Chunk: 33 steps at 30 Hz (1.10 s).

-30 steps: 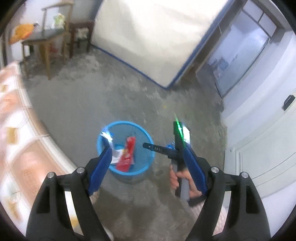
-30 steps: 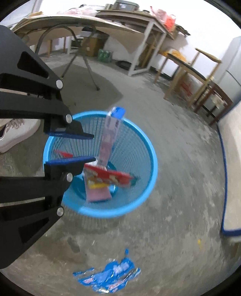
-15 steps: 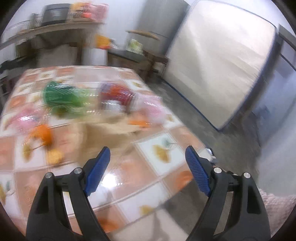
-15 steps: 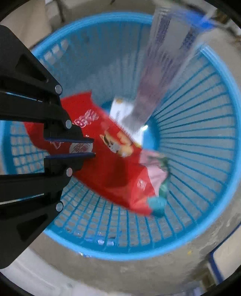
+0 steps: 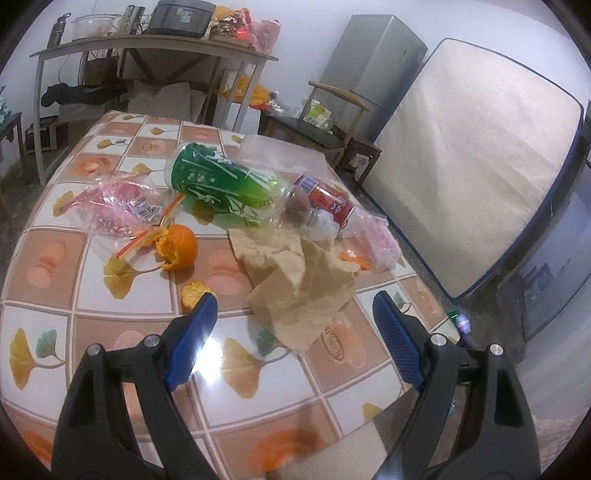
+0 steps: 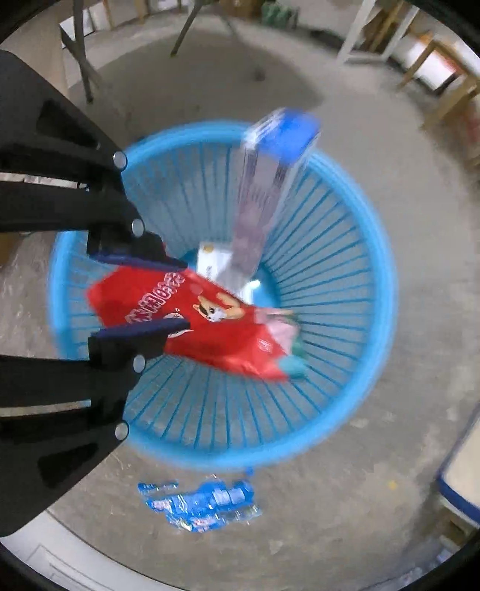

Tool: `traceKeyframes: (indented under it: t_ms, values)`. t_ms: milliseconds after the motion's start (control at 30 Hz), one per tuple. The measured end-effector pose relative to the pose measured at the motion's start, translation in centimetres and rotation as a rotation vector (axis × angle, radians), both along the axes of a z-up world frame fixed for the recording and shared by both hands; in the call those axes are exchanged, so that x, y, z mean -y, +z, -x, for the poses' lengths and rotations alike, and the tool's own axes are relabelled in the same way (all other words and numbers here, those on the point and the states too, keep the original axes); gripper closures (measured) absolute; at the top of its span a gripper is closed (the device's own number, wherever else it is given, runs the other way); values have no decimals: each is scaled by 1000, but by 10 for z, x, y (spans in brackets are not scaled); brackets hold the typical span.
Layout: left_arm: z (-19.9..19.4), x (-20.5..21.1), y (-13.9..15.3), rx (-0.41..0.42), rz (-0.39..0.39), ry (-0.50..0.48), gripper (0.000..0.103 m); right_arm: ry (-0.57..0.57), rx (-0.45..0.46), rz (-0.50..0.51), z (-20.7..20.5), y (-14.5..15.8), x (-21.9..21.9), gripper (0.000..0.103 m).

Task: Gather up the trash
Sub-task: 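Move both tools back toward the table, then grasp the crumpled tan paper with the right tool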

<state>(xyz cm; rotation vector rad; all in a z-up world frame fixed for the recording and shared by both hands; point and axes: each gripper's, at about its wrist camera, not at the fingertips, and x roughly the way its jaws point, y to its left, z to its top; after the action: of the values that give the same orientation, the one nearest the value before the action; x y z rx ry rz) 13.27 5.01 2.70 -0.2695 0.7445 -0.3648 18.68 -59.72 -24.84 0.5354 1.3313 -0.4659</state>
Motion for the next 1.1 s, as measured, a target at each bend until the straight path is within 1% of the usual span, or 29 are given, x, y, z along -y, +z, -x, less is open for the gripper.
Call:
traceKeyframes:
  t_ms: [33, 67, 100, 133, 167, 200, 233, 267, 300, 333, 400, 467, 500, 533, 600, 700, 733, 767, 800, 900, 967, 1000, 1033, 1067, 1100]
  values:
    - [-1, -1, -4, -5, -1, -5, 21, -5, 37, 12, 6, 19, -1, 71]
    - [-2, -1, -6, -7, -1, -8, 21, -15, 88, 26, 13, 45, -3, 68]
    - [-2, -3, -9, -12, 2, -16, 21, -24, 158, 47, 23, 79, -10, 61]
    - [-4, -3, -13, -19, 3, -24, 20, -24, 209, 60, 25, 101, -20, 56]
    - [-5, -4, -15, -24, 3, -30, 20, -16, 260, 70, 30, 123, -29, 54]
    - [-5, -4, -18, -26, 3, -40, 20, 9, 326, 81, 35, 154, -45, 49]
    - [-6, -4, -20, -24, -1, -50, 20, 30, 366, 87, 38, 172, -59, 43]
    - [-5, -3, -21, -19, -10, -57, 20, 62, 415, 85, 39, 191, -74, 40]
    - [-4, -2, -22, -7, -25, -66, 20, 112, 478, 70, 40, 212, -98, 32]
    - [-3, 0, -23, 6, -41, -72, 20, 150, 517, 56, 39, 224, -115, 26]
    - [-1, 3, -25, 26, -80, -71, 20, 266, 597, 7, 34, 246, -158, 24]
    - [2, 4, -29, 32, -105, -67, 20, 418, 648, -52, 22, 261, -211, 24]
    - [3, 4, -31, 31, -114, -64, 20, 491, 665, -78, 16, 266, -234, 24]
    - [4, 4, -33, 28, -123, -60, 20, 589, 683, -117, 7, 269, -266, 24]
    - [5, 0, -37, 17, -142, -42, 20, 748, 688, -169, -12, 269, -317, 24]
    - [3, -9, -40, -6, -169, 5, 20, 904, 649, -188, -34, 258, -379, 24]
    - [3, -13, -41, -15, -170, 18, 20, 964, 630, -186, -43, 255, -400, 24]
    - [2, -18, -43, -25, -168, 30, 20, 1002, 612, -177, -45, 248, -418, 24]
    - [2, -22, -44, -33, -165, 37, 20, 1044, 581, -164, -57, 242, -437, 24]
    - [1, -34, -48, -59, -155, 64, 20, 1087, 520, -150, -75, 228, -462, 24]
    - [1, -41, -50, -67, -140, 75, 20, 1091, 468, -124, -85, 215, -469, 24]
    - [1, -43, -50, -68, -132, 78, 20, 1091, 447, -120, -88, 210, -472, 27]
    - [2, -46, -51, -67, -125, 78, 20, 1096, 419, -116, -92, 203, -476, 33]
    - [2, -47, -51, -65, -122, 75, 20, 1094, 405, -106, -94, 197, -481, 34]
    - [1, -46, -51, -63, -120, 72, 20, 1094, 389, -86, -95, 192, -486, 38]
